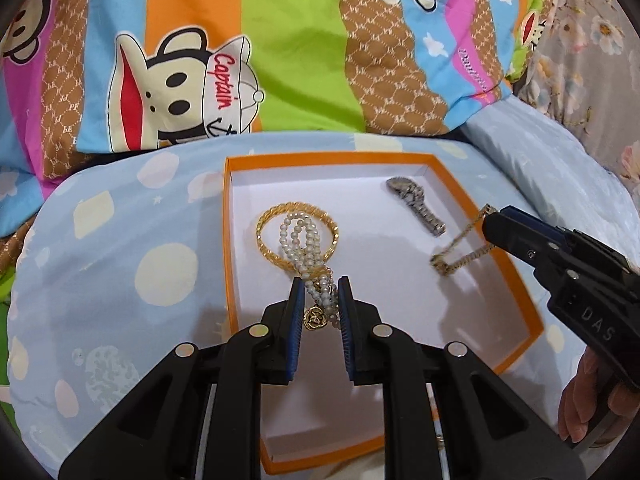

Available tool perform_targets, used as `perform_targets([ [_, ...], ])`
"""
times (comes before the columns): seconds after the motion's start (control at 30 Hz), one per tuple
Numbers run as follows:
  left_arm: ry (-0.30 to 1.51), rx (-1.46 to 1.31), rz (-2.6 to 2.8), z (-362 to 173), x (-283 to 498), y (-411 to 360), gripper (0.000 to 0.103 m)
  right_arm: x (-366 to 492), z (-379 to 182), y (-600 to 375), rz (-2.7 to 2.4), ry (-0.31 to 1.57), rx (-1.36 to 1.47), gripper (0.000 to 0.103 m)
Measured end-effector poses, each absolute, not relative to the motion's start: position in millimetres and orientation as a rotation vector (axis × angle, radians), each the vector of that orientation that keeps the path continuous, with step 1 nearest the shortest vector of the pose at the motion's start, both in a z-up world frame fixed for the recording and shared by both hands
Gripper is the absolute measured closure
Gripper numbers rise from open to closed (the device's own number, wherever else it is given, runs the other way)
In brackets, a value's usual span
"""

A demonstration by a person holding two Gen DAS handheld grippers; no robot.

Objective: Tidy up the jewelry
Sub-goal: 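Carry the gold watch and pearl bracelet into the box and open both grippers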

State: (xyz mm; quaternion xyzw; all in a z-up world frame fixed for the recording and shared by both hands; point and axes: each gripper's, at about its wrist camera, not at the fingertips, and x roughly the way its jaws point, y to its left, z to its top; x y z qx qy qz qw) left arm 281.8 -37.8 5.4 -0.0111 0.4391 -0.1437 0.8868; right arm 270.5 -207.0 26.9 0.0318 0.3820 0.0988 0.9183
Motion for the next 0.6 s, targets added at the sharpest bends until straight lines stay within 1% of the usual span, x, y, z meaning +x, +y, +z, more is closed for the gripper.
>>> perform_targets([
  [0.13,0.938,-0.026,-0.304,-5,283,-36,0.086,274,12,-207,0.197,0.825,0.047,0.082],
  [0.37,0.92,-0.003,-0.307,-5,280,-39,0.085,273,1,-203,0.191,0.848,0.012,0.081],
  [0.43,0.913,0.0,-0.308,-5,279,-40,0.082,272,2,-204,0.189,0.838,0.011,0.08],
  [0.47,0.91,-0.002,-0.312,-5,278,-41,0.079,271,4,-205,0.188,0.828,0.014,0.079],
  [0.53,0.895,-0.011,-0.324,-3,276,-41,0.071,267,11,-207,0.19,0.803,0.027,0.073],
  [0.57,0.88,-0.012,-0.318,0,274,-40,0.063,265,15,-209,0.188,0.793,0.031,0.07],
  [0.6,0.867,-0.015,-0.312,3,273,-40,0.052,263,18,-210,0.187,0.785,0.033,0.07],
])
